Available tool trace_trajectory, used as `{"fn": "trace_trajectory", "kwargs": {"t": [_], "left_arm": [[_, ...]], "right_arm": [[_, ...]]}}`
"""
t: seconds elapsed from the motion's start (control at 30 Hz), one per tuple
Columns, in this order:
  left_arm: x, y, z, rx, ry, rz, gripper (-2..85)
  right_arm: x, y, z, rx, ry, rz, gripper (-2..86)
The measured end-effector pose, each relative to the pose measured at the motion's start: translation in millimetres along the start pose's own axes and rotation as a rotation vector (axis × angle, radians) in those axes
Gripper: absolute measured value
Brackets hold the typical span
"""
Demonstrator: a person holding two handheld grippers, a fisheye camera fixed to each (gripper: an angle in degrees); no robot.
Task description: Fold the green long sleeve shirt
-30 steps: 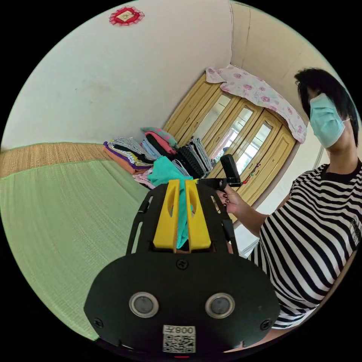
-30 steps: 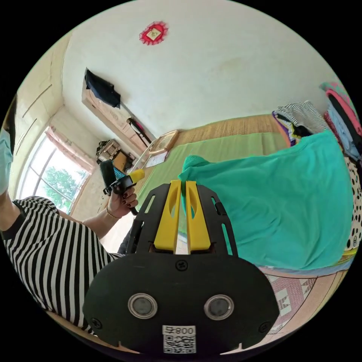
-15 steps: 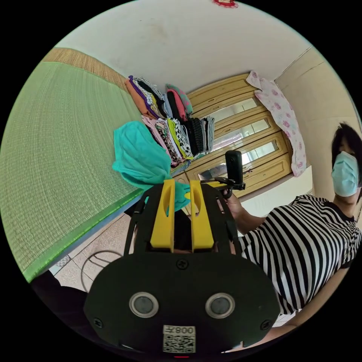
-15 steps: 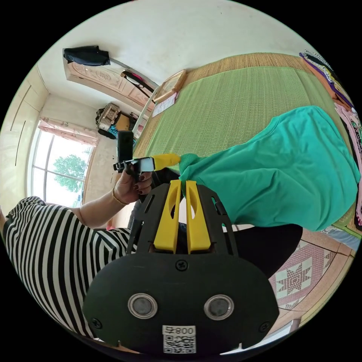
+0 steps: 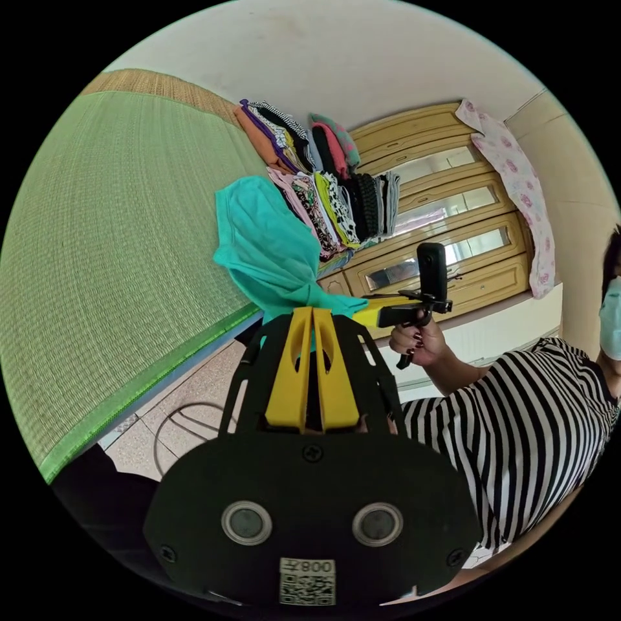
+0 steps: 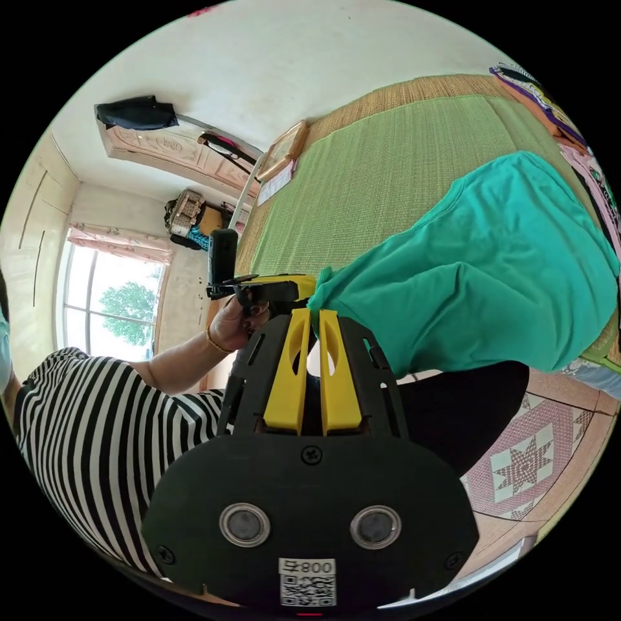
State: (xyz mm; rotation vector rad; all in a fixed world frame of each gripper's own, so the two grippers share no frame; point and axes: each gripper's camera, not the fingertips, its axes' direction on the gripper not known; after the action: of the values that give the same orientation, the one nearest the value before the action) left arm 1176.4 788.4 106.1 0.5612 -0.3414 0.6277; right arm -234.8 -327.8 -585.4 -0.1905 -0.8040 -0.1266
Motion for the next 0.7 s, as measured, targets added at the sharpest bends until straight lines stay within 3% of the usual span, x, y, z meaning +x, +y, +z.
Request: {"fn": "trace_trajectory", "kwargs": {"t": [0.2,0.33,0.7], "left_arm": [[-25,4,10,0.101,0.161,-0.033,4.8],[-43,2,20,0.138,0.171,-0.083,6.8],[-65,-26,76,0.025,0.165,-0.084,2.0]], "right_arm": [[13,-6,1,0.016,-0.044,0.029,2.1],[12,-11,8,0.001,-0.036,0.023,2.1],[27,-21,14,-0.002,-0.046,0.043,1.9]]}}
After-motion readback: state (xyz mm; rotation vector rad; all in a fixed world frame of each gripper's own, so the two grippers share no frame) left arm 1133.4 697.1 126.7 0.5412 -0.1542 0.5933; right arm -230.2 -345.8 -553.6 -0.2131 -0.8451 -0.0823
